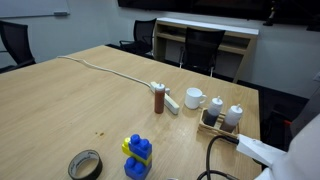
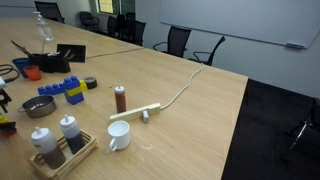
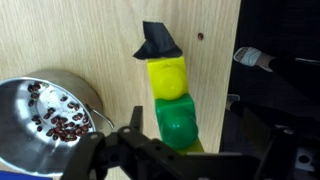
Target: Stack the two stacks of building blocks together
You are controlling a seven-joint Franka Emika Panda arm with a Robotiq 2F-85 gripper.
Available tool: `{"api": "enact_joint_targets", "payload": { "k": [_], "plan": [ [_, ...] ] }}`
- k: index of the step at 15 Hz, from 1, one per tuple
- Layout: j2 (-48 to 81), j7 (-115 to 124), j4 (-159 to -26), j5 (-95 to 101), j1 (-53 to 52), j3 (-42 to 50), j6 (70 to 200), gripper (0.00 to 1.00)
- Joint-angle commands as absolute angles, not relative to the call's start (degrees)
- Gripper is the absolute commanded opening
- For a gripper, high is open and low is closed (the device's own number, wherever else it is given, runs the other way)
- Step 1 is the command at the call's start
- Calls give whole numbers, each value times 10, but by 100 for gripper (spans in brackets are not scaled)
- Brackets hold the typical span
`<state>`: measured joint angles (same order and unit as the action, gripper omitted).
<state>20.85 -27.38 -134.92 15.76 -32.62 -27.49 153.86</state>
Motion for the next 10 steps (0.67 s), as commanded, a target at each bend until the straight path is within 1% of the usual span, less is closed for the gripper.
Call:
{"api": "enact_joint_targets", "payload": {
  "k": [1,6,7,8,10],
  "plan": [
    [233,-255,-1346,190,-322,-265,1569,100],
    [234,-229,-1345,222,-332,-250,1571,100],
    [231,-224,-1344,227,-333,-250,1571,94],
    [230,-221,-1344,232,-334,-250,1574,74],
    [228,-215,-1343,238,-333,-251,1588,60]
  ]
}}
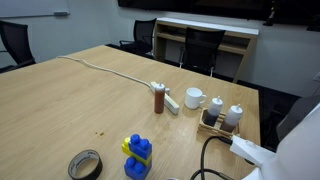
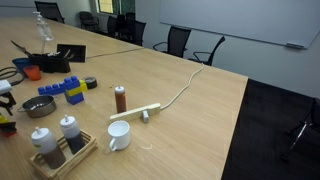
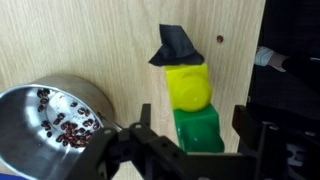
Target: Stack the two stacks of building blocks together
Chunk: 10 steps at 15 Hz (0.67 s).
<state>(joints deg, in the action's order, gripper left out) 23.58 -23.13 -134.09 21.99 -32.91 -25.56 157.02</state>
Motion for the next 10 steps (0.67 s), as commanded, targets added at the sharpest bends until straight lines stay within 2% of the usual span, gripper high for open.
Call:
{"api": "enact_joint_targets", "payload": {
  "k": [1,7,10],
  "plan": [
    [228,-213,-1342,240,-334,-250,1591,52],
    [232,-220,-1340,237,-330,-254,1587,11],
    [229,-223,-1339,235,-330,-258,1582,11]
  ]
}}
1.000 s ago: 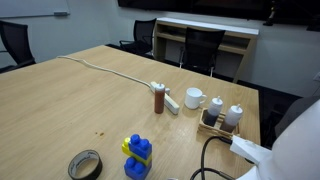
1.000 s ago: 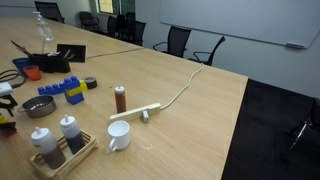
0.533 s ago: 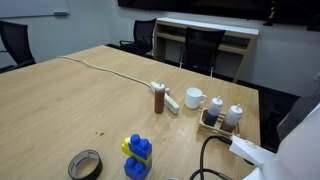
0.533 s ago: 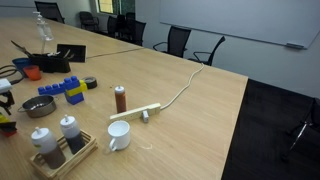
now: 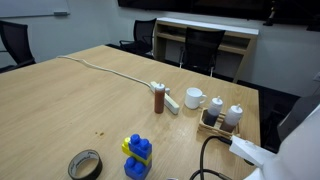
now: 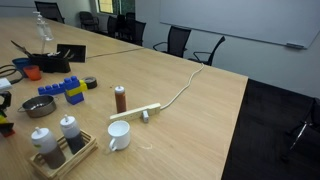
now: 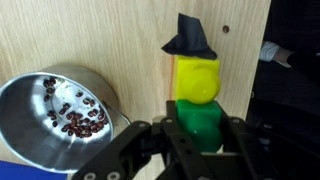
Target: Stack the two stacks of building blocks together
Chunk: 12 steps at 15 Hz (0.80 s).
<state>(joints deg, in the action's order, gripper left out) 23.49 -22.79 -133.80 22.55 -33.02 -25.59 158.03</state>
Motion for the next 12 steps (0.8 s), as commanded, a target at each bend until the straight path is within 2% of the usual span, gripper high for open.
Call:
{"api": "enact_joint_targets", "payload": {
  "k": [1,12],
  "plan": [
    [226,-224,-1339,232,-329,-261,1579,11],
    [193,-184,-1311,172,-321,-281,1499,11]
  ]
}}
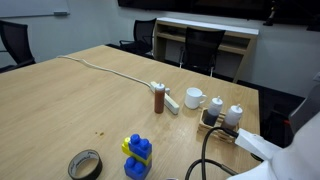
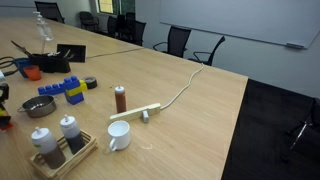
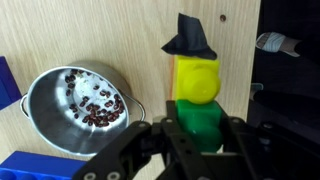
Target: Stack the two stacks of building blocks together
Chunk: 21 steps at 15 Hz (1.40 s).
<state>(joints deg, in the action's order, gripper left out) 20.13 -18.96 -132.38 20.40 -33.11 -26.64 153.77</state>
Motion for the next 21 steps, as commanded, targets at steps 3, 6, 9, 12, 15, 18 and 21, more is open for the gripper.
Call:
{"api": "enact_joint_targets", "payload": {
  "k": [3,6,9,12,15,18,21],
  "plan": [
    [191,-188,-1286,141,-320,-287,1462,11],
    [187,-189,-1259,112,-316,-290,1433,11],
    [181,-185,-1242,90,-309,-288,1414,11],
    [165,-180,-1244,70,-293,-285,1415,11],
    [147,-179,-1254,46,-272,-286,1423,11],
    [138,-181,-1250,28,-261,-284,1419,11],
    [134,-156,-1237,33,-260,-272,1407,11]
  ]
}}
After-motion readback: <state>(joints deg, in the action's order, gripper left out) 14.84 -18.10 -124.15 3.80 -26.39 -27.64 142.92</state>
